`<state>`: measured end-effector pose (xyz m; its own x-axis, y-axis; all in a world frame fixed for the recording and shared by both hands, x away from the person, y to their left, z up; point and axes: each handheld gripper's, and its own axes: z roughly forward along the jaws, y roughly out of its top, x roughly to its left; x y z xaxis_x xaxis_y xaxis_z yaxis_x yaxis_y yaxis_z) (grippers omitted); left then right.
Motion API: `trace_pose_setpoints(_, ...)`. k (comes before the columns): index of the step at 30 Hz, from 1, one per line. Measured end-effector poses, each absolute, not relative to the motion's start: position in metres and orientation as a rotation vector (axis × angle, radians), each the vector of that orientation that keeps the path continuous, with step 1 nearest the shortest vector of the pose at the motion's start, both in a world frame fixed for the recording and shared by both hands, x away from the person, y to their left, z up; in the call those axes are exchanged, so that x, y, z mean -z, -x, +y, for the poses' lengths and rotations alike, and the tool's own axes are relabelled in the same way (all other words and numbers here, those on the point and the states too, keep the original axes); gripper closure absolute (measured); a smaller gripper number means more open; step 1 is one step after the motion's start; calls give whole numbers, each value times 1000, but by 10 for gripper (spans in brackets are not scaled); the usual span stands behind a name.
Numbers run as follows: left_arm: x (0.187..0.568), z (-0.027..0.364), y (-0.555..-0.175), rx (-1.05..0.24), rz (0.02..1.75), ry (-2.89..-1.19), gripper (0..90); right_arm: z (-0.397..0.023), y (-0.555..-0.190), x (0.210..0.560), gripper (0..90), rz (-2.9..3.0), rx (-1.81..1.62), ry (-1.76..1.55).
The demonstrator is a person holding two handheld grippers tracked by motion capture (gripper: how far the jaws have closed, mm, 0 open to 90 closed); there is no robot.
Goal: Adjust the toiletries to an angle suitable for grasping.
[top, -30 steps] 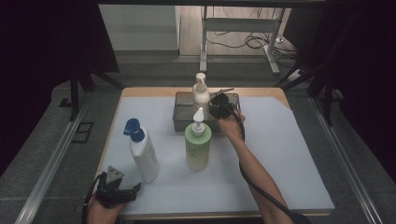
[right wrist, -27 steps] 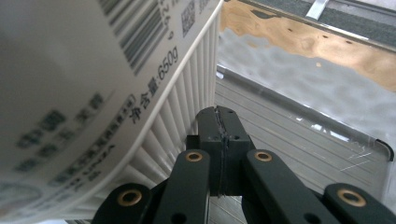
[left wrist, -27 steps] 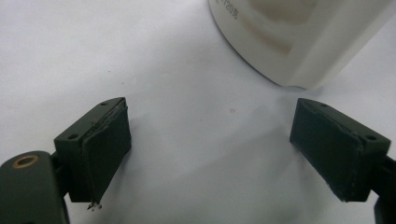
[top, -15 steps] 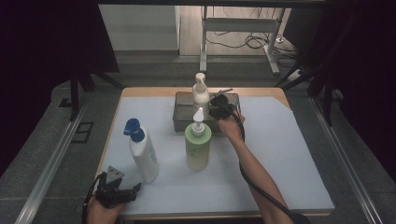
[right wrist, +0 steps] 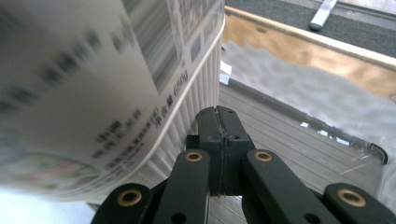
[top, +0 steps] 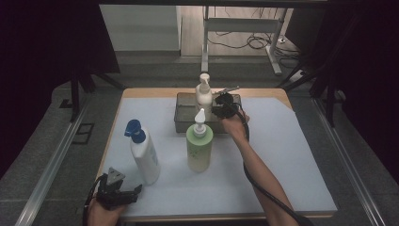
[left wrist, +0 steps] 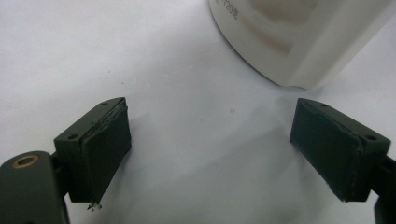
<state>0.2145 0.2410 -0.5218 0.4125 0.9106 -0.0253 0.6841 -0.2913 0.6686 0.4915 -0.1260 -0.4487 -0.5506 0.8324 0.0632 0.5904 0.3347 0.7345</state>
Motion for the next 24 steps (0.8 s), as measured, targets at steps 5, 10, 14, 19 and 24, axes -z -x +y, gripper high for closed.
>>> trace_pose_setpoints(5, 522, 241, -214, -488, 1348, -2069, 120, -127, -489, 439, 891, 2277, -1064, -1248)
trace_pose_setpoints(10, 522, 241, -214, -488, 1348, -2069, 120, -124, -489, 441, 891, 2284, -1063, -1253)
trace_pose_setpoints(14, 522, 241, -214, -488, 1348, -2069, 121, -122, -490, 448, 890, 2294, -1055, -1253)
trace_pose_setpoints(19, 522, 241, -214, -488, 1348, -2069, 120, -122, -492, 452, 890, 2291, -1043, -1272)
trace_pose_setpoints(24, 522, 241, -214, -488, 1348, -2069, 120, -124, -495, 456, 881, 2299, -1000, -1283)
